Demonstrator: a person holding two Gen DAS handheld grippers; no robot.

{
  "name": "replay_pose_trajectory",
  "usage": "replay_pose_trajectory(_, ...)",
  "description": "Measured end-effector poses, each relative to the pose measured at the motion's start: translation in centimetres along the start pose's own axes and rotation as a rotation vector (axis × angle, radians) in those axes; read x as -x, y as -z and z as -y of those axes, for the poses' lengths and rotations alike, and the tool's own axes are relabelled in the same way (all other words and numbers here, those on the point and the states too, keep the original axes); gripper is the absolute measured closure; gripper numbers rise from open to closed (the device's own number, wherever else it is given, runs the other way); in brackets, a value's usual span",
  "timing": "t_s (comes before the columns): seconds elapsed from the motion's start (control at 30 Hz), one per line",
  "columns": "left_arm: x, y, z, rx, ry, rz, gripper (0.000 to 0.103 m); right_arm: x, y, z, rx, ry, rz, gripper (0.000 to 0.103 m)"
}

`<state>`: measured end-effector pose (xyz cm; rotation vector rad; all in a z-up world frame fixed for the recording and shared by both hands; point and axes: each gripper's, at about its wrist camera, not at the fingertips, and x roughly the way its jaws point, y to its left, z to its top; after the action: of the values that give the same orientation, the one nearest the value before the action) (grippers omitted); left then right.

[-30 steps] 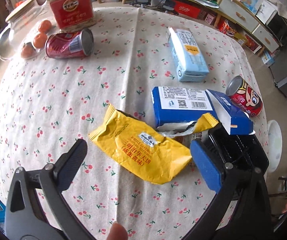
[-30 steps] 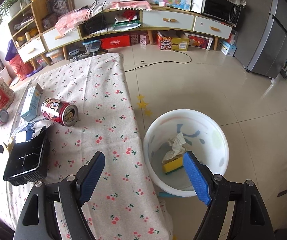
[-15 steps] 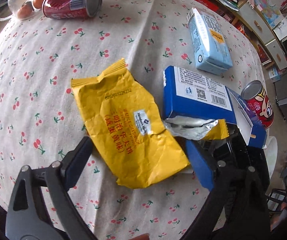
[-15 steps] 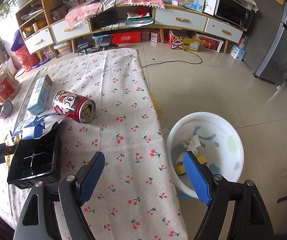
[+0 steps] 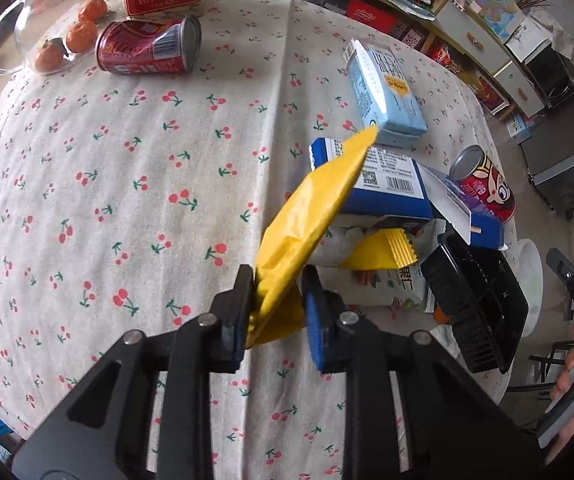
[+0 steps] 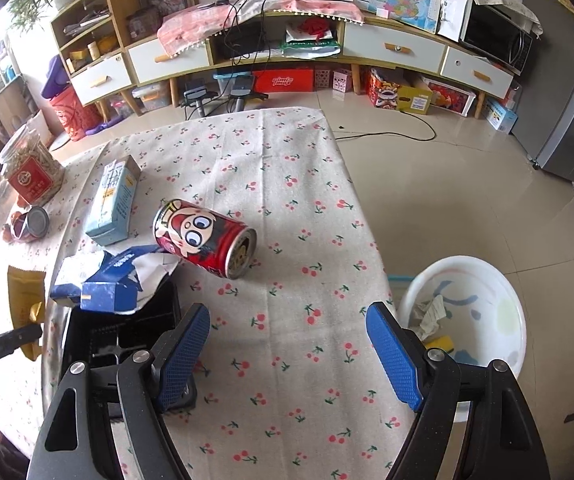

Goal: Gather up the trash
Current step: 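Grasp the red cartoon can with the right gripper while the left holds the wrapper, then carry the can and yellow wrapper to the bucket and release both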

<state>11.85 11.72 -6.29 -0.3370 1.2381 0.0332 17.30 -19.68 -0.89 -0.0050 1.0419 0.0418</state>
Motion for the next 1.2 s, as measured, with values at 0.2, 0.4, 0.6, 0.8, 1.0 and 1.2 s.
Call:
replay_pose_trajectory(0.2, 2.7, -0.3, -1.6, -0.023, -0.005, 0.087, 0.081, -2.2, -2.5, -2.2, -0.028, -0.064, -0.007, 0.019)
replay_pose_trajectory(0.4, 4.2, -1.0, -3.4, -0.005, -0.017, 0.14, 0.081, -5.2, -4.6, -4.0, -0.022, -0.067, -0.039, 0.017)
replay_pose_trajectory(0.6, 3.8, -1.7, -4.3, 0.015, -0.031, 0.138, 0.081, -7.6, -5.9, -4.1, -0.1, -0.081, -0.108, 0.001)
replay_pose_trajectory(0.8, 4.0, -2.1, -4.8, 0.023, -0.03, 0.129, 0.081, -9.3, -6.3, -5.6, -0.072, -0.064, -0.148, 0.0)
replay_pose_trajectory(1.0, 3.9, -2.4, -4.7, 0.017, -0.028, 0.123, 0.081, -10.8, -6.0, -5.9, -0.062, -0.058, -0.192, 0.0)
replay_pose_trajectory(1.2, 3.8, -2.5, -4.8, 0.012, -0.026, 0.118, 0.081, -11.1, -6.0, -5.6, -0.086, -0.074, -0.192, 0.001)
